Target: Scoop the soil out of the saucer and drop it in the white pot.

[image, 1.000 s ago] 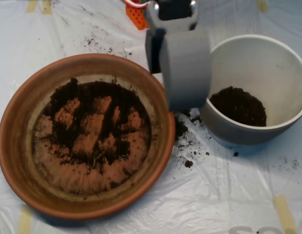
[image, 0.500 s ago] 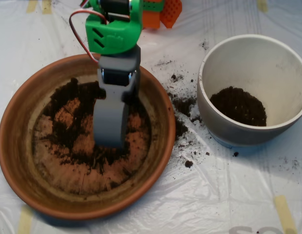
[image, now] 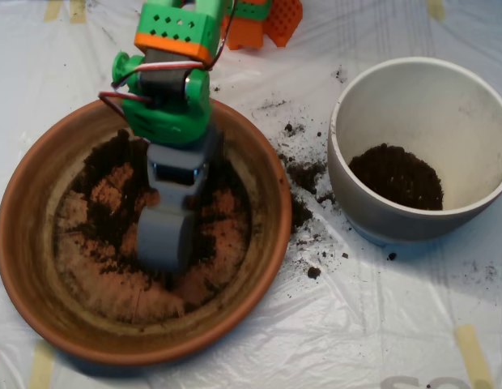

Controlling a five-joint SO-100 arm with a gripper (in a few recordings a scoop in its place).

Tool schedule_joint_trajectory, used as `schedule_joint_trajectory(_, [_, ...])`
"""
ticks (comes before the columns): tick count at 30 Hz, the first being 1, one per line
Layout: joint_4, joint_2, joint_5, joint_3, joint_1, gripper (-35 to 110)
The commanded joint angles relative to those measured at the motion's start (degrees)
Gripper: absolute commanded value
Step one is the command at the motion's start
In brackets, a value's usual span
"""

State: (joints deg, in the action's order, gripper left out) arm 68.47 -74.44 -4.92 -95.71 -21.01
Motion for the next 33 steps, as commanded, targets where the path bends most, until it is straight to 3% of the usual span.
schedule_joint_trajectory(1, [2.9, 1.0, -1.3, 8.6, -1.9, 59])
schedule_joint_trajectory(9, [3.9, 6.2, -3.5, 11.7, -3.4, 58])
schedule_joint_trajectory(14, [3.4, 7.3, -4.0, 10.8, -3.5, 43])
schedule_joint_trajectory(21, [2.3, 7.2, -6.4, 8.3, -5.4, 44])
schedule_joint_trajectory(33, [-4.0, -6.3, -11.4, -9.4, -6.4, 35])
